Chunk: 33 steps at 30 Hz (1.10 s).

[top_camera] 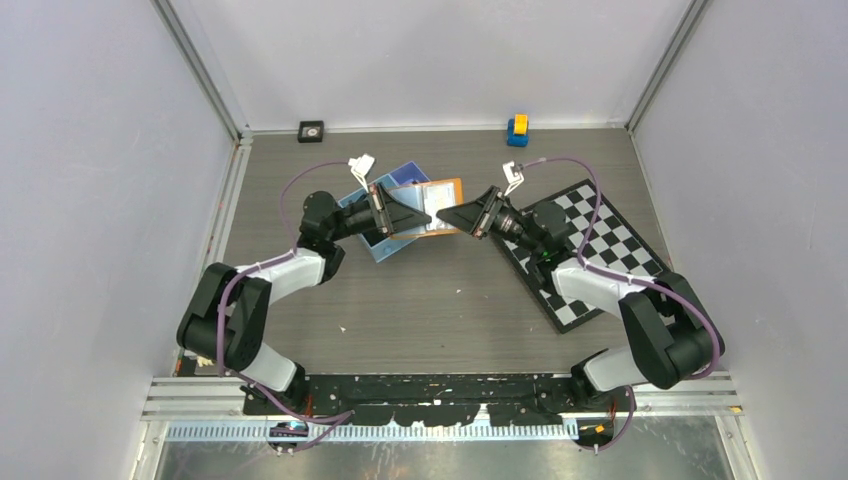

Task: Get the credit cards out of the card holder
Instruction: Remove the credit card from the card holder.

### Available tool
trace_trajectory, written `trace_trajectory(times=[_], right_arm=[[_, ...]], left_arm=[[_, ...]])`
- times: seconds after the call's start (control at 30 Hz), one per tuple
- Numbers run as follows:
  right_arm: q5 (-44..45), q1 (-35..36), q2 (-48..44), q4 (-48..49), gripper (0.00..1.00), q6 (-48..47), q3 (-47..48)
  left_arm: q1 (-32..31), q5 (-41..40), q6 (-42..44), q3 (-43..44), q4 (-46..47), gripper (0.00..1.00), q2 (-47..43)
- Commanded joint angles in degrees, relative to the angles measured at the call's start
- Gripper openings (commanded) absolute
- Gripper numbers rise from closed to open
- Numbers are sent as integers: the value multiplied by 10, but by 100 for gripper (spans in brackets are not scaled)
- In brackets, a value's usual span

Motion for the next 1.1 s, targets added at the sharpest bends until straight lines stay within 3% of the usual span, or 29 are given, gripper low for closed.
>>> trace_trajectory(times=[0.0, 0.27, 0.43, 0.57, 1.07], right_arm=[[-5, 14, -23, -17, 30, -23, 9], [41, -2, -61, -30, 29, -34, -23], [46, -6, -63, -41, 8, -34, -22], [46, -10, -64, -40, 1, -30, -22], [53, -32, -69, -27, 2, -5, -37]], left_arm=[[8, -21, 39, 0, -31, 0, -37], [16, -35, 70, 4, -101, 0, -43], [17, -33, 69, 7, -107, 0, -35], [19, -30, 66, 7, -107, 0, -36], [32, -40, 52, -6, -85, 0, -36]])
